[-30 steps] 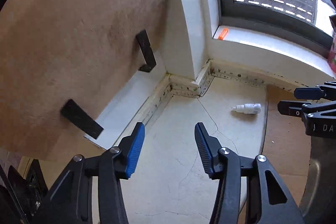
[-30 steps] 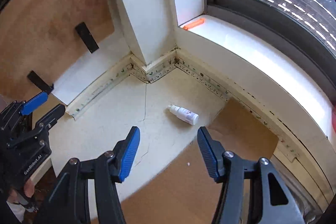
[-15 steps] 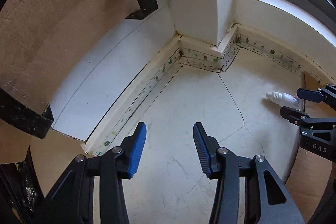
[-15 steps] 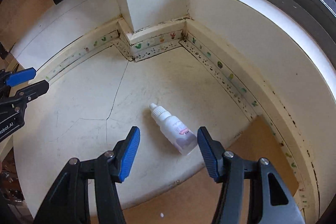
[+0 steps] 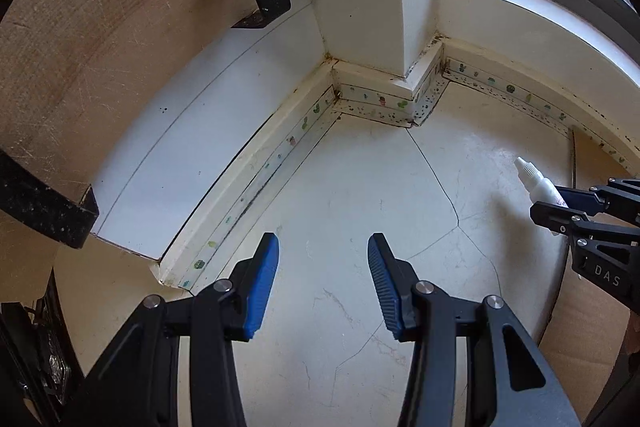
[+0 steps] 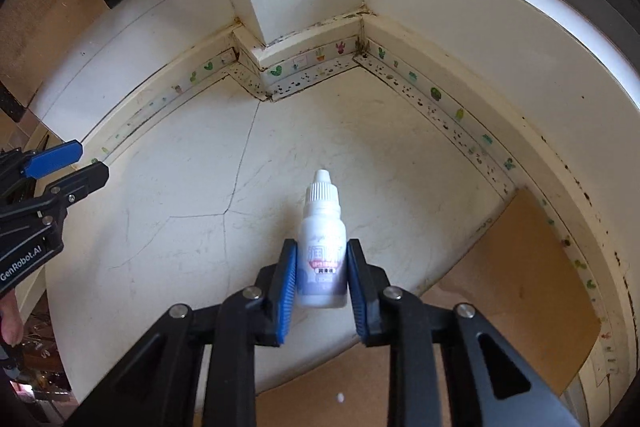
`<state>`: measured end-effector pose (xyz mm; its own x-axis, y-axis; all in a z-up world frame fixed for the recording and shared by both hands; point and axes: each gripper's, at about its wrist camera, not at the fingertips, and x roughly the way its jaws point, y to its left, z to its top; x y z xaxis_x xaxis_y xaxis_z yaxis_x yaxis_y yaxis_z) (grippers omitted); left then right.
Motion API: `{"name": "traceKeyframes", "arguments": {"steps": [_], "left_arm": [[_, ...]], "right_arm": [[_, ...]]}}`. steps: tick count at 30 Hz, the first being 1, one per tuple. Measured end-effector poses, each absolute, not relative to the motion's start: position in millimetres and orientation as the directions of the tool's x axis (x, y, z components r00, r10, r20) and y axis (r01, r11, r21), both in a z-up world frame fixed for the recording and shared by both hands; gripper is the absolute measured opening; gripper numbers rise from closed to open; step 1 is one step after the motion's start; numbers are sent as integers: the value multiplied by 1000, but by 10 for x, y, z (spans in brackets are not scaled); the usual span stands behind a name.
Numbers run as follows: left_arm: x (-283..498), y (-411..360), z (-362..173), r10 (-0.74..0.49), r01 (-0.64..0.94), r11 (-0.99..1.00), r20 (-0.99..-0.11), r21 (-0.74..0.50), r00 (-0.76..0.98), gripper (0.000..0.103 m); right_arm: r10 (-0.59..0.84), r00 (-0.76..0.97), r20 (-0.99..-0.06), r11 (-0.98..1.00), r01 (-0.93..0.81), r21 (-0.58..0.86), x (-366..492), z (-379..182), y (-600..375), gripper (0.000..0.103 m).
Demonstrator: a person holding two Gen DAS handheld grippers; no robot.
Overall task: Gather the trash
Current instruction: 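Close the right tool on the small white dropper bottle and lift it, then carry the white bottle with the right tool down toward the bin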
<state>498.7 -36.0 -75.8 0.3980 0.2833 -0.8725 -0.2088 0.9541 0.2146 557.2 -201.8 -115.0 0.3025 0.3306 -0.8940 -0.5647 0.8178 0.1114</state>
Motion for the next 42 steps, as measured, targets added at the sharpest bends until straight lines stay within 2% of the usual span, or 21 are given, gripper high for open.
{"name": "traceKeyframes", "arguments": {"steps": [10, 24, 32, 42], "left_arm": [[4415, -328, -279, 241, -152, 970, -851, 191, 467, 46], [3008, -2, 333, 86, 38, 990, -805, 133, 587, 46], [2181, 212, 272, -9, 151, 983, -799, 102, 602, 46], [1298, 504, -402, -70, 240, 969, -857, 64, 511, 46]], "right_arm": [[368, 339, -866, 858, -483, 176, 4905, -540, -2021, 24], [390, 453, -801, 902, -364, 233, 3066, -34, -1643, 24], [381, 486, -787, 923, -245, 296, 2004, -220, -1398, 24], [376, 421, -826, 924, -106, 367, 1051, -967, -1201, 24]]}}
